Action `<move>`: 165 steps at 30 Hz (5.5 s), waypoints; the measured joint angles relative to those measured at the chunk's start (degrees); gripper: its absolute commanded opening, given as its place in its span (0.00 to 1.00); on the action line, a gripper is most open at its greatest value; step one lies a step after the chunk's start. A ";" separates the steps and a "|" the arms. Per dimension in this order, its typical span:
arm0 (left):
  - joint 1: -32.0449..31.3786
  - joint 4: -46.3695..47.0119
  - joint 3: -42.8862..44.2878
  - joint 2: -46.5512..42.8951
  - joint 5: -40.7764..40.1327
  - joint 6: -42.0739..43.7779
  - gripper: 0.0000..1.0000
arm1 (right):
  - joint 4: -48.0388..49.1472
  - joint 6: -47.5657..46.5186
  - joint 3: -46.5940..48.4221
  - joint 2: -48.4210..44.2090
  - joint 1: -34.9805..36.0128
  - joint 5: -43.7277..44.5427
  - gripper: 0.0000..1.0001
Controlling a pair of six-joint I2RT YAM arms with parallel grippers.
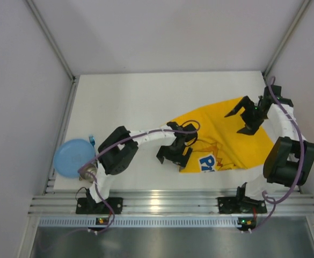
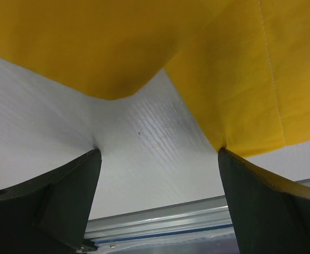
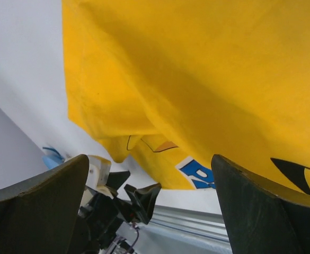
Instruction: Set the dinner table for one person
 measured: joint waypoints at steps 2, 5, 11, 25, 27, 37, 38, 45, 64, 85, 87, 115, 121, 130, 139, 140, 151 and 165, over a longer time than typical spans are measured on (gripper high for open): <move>-0.13 1.14 -1.90 -0.07 1.88 0.04 0.95 | -0.35 -0.02 -1.84 -1.51 0.26 -0.24 1.00; -0.11 2.34 -2.58 -0.63 3.32 0.35 0.95 | -1.07 -0.42 -3.39 -2.32 0.33 0.00 1.00; -0.44 5.92 -1.62 -0.68 9.05 1.33 0.94 | -1.51 -0.46 -4.81 -3.48 0.33 0.79 1.00; -1.18 6.27 6.78 5.31 8.31 0.48 0.34 | -3.65 -2.05 -5.01 -7.50 0.33 3.32 1.00; -1.05 5.77 6.84 5.73 6.99 0.42 0.00 | -3.72 -2.21 -5.11 -7.63 0.33 3.54 1.00; 3.04 9.55 -2.80 -0.35 5.79 1.49 0.00 | -4.00 -2.40 -6.80 -8.04 0.48 3.39 1.00; 5.66 10.19 -5.92 -2.43 6.36 1.51 0.00 | -3.96 -2.40 -6.80 -8.11 0.59 3.34 1.00; 26.80 7.96 -17.97 -11.96 -1.81 3.26 0.00 | -3.21 -2.40 -6.80 -8.09 3.58 3.56 1.00; 24.44 -2.80 -28.59 -27.15 -6.47 -8.09 0.26 | 9.44 -1.09 -9.77 7.54 13.92 4.02 1.00; 30.05 -14.91 -22.97 -38.77 -27.52 -7.10 0.91 | 6.25 -1.51 0.00 0.98 28.52 5.22 1.00; 31.08 -14.08 -24.11 -38.40 -28.63 -5.53 0.90 | 5.75 -2.01 -1.81 0.37 28.63 5.33 1.00; 37.00 2.05 -24.92 -12.90 -36.65 4.85 0.50 | 0.04 -6.56 -12.13 -11.65 28.70 8.22 1.00; 38.73 3.30 -24.28 -10.71 -37.24 6.51 0.17 | -0.85 -7.96 -12.09 -11.69 28.35 8.66 1.00; 39.74 3.04 -22.16 -8.68 -36.94 7.93 0.00 | -1.31 -9.07 -12.09 -11.69 27.96 9.79 1.00; 39.12 -1.81 -1.53 -8.63 -21.62 3.32 0.00 | -1.88 -9.31 -9.27 -11.54 27.96 10.43 1.00; 39.06 -1.90 -0.39 -8.63 -20.76 3.06 0.00 | -1.77 -9.27 -8.39 -11.43 27.96 10.16 1.00; 38.88 -0.17 18.73 -8.87 7.78 -6.14 0.00 | 7.69 -4.02 -6.12 -13.60 28.96 0.37 1.00; 36.33 48.52 -2.80 -13.38 41.48 -36.04 0.00 | 23.43 4.76 -13.00 -16.68 33.44 -2.60 0.93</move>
